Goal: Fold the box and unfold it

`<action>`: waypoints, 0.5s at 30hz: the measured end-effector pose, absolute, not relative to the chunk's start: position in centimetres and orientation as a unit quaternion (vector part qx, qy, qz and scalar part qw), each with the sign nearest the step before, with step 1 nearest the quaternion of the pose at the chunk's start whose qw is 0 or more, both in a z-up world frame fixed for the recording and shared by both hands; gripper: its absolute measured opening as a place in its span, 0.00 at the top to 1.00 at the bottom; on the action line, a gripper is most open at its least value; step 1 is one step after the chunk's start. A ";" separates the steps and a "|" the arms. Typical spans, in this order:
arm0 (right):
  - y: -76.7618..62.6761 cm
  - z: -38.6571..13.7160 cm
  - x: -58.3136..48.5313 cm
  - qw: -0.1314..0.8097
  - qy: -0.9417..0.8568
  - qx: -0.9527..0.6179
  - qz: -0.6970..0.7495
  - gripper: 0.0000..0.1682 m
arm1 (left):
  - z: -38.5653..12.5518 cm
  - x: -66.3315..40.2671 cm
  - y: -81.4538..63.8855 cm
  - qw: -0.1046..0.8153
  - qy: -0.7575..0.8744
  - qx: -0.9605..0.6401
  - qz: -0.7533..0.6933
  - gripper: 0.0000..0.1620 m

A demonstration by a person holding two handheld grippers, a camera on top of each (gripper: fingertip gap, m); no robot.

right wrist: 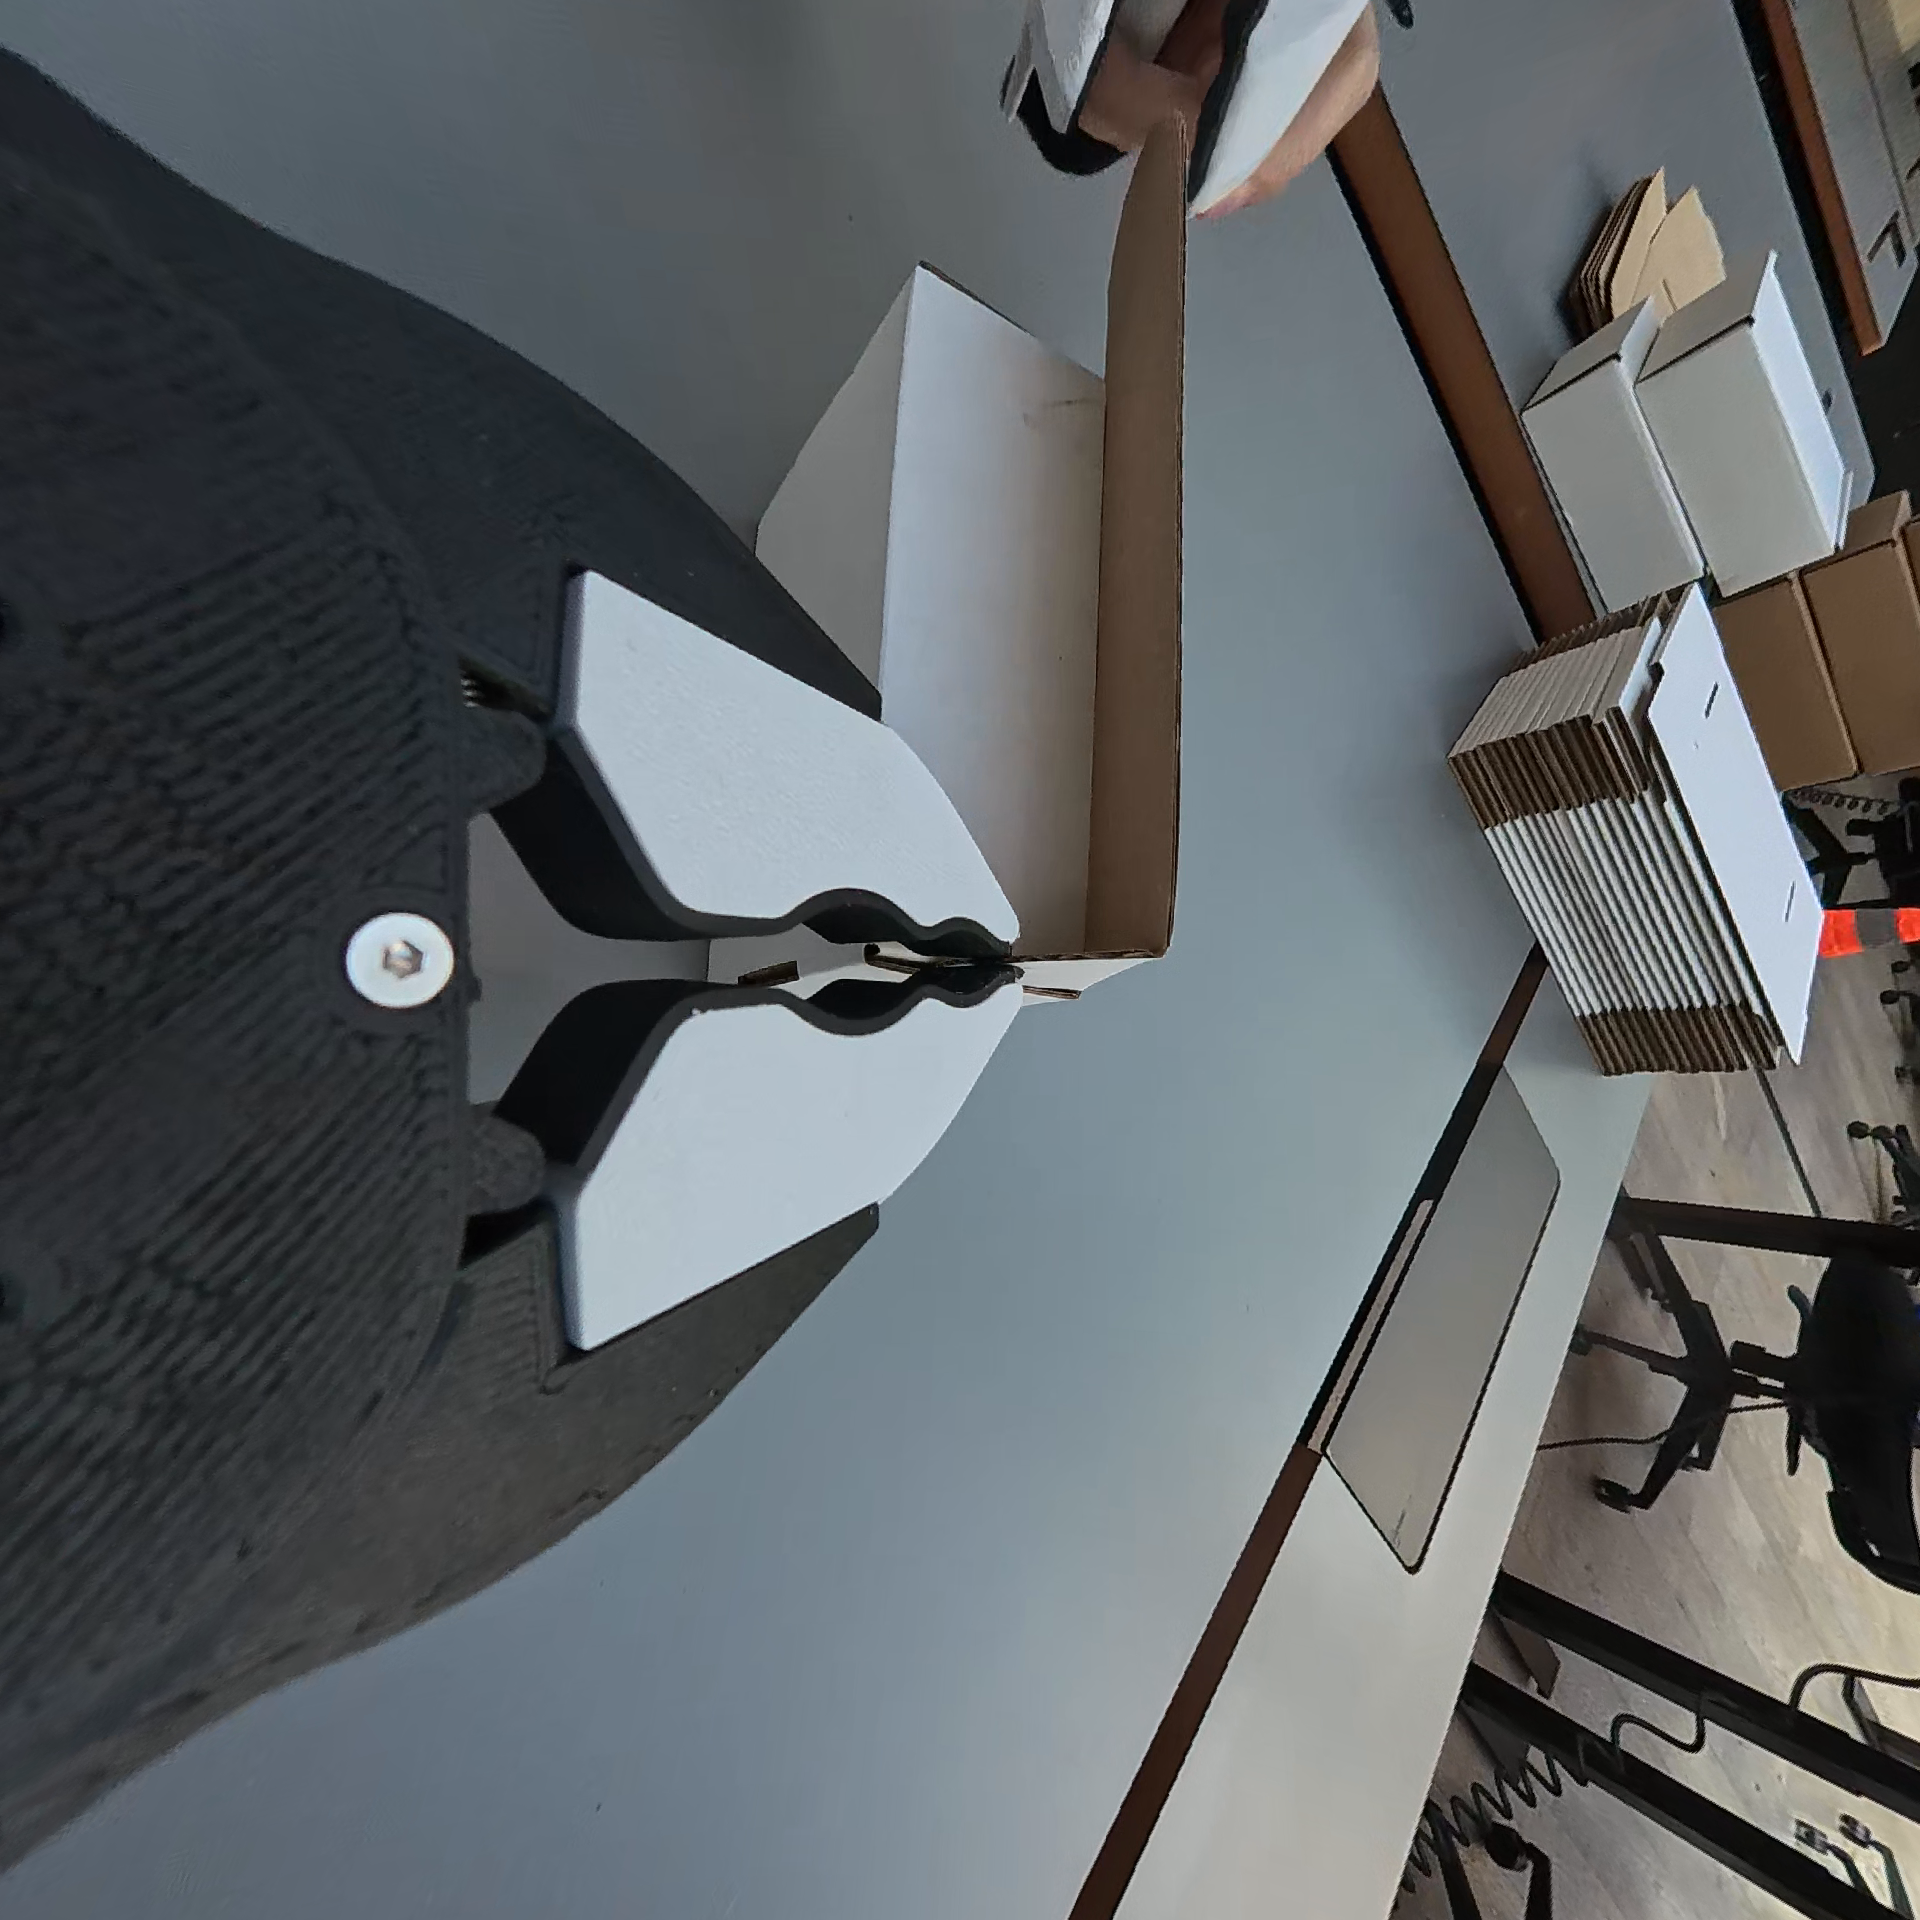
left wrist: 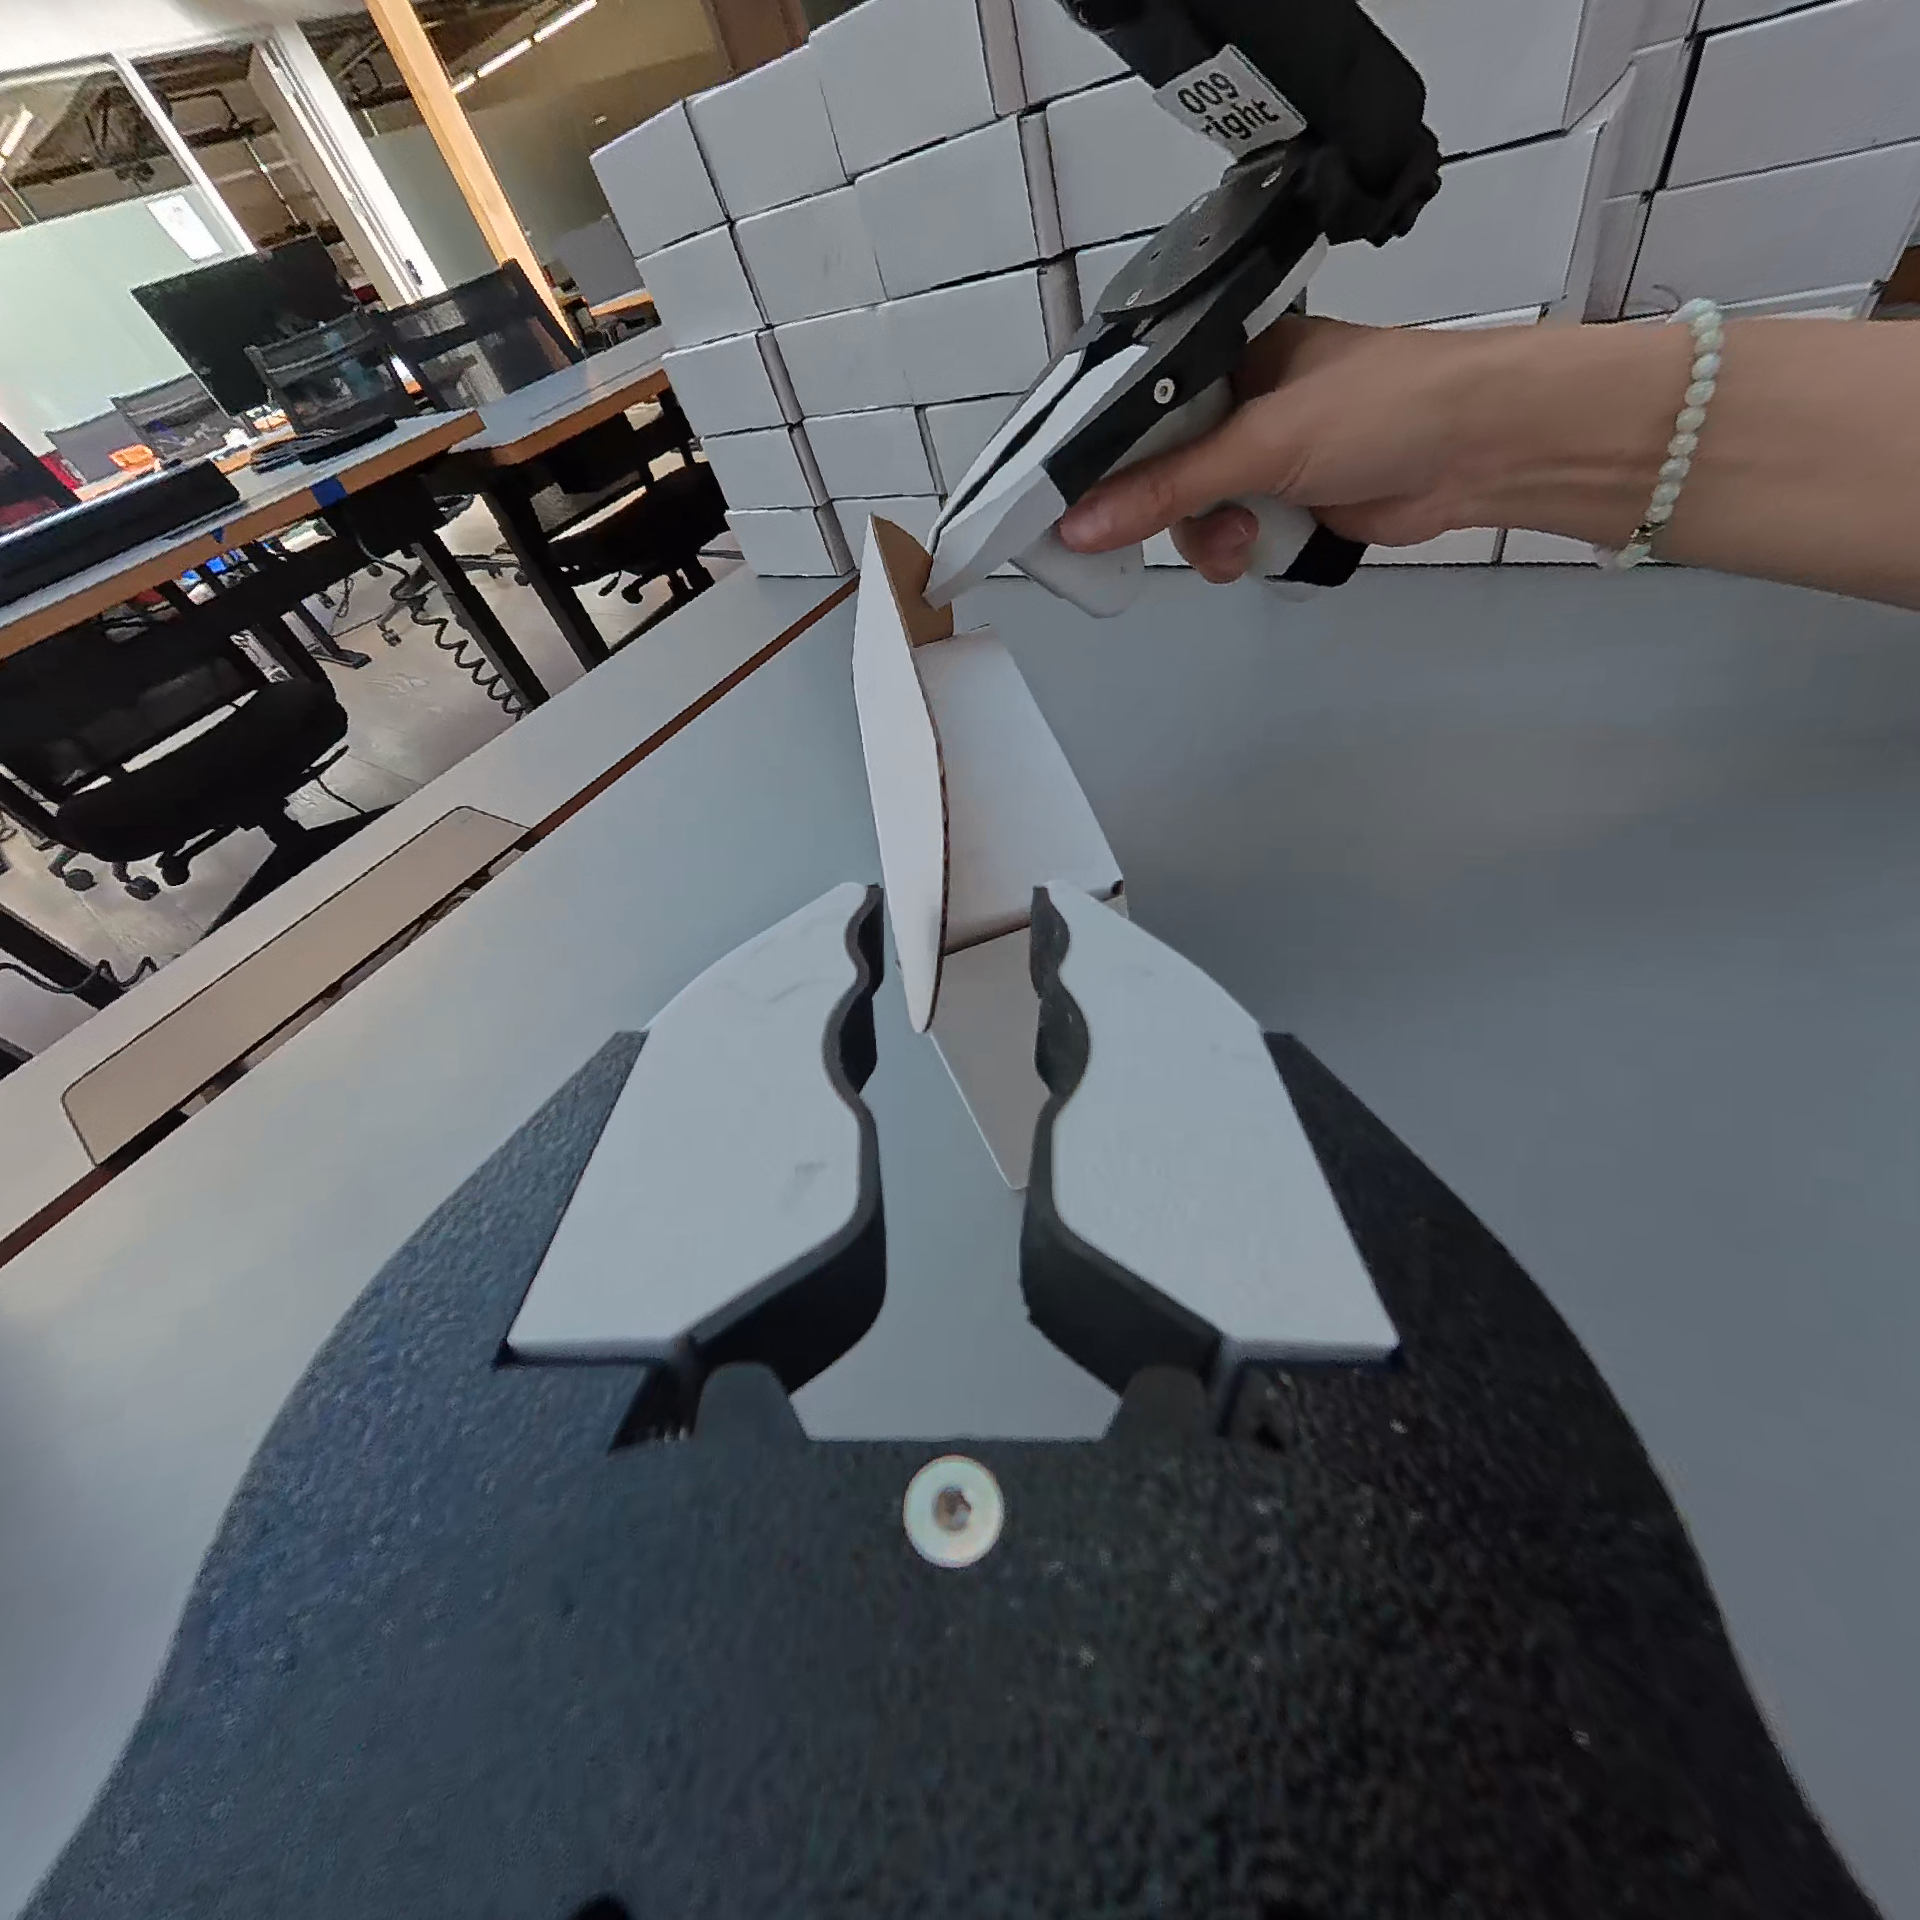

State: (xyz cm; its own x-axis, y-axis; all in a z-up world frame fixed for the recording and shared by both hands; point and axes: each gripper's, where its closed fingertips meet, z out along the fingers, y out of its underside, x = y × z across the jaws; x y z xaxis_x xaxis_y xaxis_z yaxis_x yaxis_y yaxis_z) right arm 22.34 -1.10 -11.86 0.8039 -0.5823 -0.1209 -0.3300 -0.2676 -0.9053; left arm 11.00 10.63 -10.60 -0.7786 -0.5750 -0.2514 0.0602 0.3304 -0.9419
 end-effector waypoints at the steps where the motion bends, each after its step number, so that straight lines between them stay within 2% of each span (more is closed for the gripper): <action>1: -1.1 -11.9 22.3 0.531 0.291 -0.786 -0.120 0.99 | -10.7 11.0 10.6 0.295 0.763 -0.169 -0.549 0.88; 3: -1.1 -11.9 22.3 0.530 0.292 -0.787 -0.122 0.99 | -10.5 11.3 10.6 0.310 0.752 -0.180 -0.552 0.97; 4: -1.2 -11.9 22.3 0.528 0.294 -0.787 -0.124 0.99 | -10.5 11.4 10.6 0.312 0.748 -0.187 -0.556 0.99; 8: -1.2 -11.9 22.1 0.525 0.299 -0.785 -0.142 0.99 | -10.5 12.8 11.8 0.332 0.719 -0.257 -0.554 0.99; 15: -0.5 -11.8 20.8 0.539 0.314 -0.759 -0.186 0.98 | -11.0 15.5 13.9 0.301 0.659 -0.442 -0.529 0.99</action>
State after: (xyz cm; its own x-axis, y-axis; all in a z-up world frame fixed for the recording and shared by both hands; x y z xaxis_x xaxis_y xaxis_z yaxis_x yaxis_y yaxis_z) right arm 20.81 -0.51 -11.83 0.7338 -0.6770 -0.0569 -0.2763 -0.2208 -0.9354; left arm 15.53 13.91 -11.00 -0.4290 -0.9005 0.0709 -0.2640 0.0499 -0.9632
